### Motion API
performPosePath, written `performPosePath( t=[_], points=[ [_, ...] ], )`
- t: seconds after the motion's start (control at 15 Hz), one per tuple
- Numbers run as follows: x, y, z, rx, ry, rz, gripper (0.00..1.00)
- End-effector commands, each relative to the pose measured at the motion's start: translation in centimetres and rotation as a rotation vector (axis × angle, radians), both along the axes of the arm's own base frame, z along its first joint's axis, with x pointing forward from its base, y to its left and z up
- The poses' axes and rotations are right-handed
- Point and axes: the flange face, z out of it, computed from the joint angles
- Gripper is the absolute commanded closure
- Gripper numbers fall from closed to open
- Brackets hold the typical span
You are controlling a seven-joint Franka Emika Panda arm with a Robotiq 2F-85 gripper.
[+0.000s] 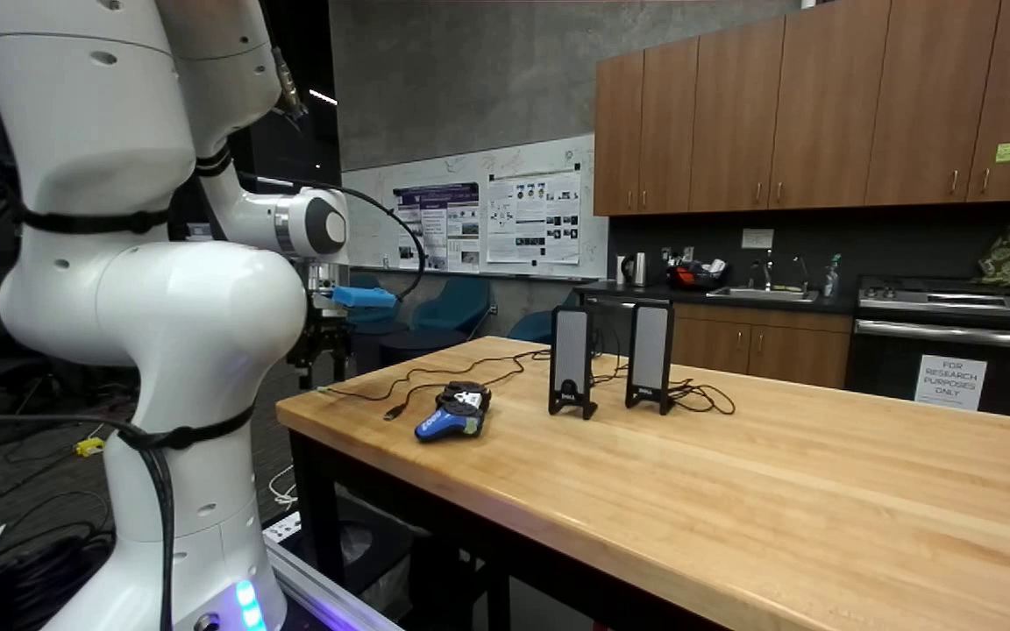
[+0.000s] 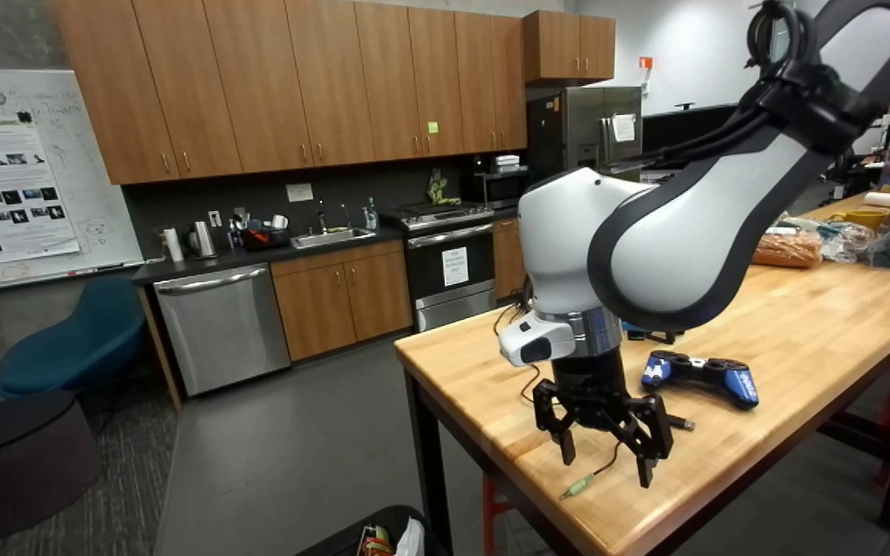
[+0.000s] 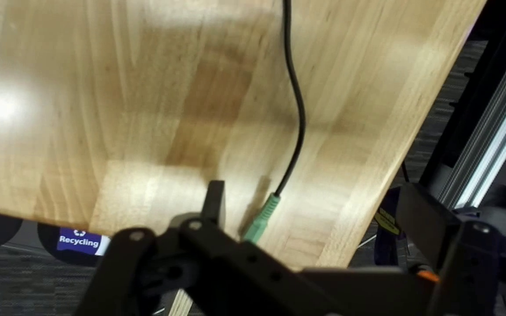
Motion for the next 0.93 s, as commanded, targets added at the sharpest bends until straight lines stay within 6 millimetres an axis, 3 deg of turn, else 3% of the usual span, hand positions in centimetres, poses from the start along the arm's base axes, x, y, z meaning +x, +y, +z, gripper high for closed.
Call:
performPosePath(
  t=[0.0,0.53,0.67,0.87],
  points=[
    [0.4,0.3,-0.4,-0.007,0.003,0.039,0.31],
    [1.2,-0.6,0.5,-0.020,-0.023,0.016,0.94],
    [1.4,-1.1,1.1,-0.026,-0.038,0.006,1.00],
    [1.6,-2.2,2.0,-0.046,-0.064,-0.009,0.98]
  ],
)
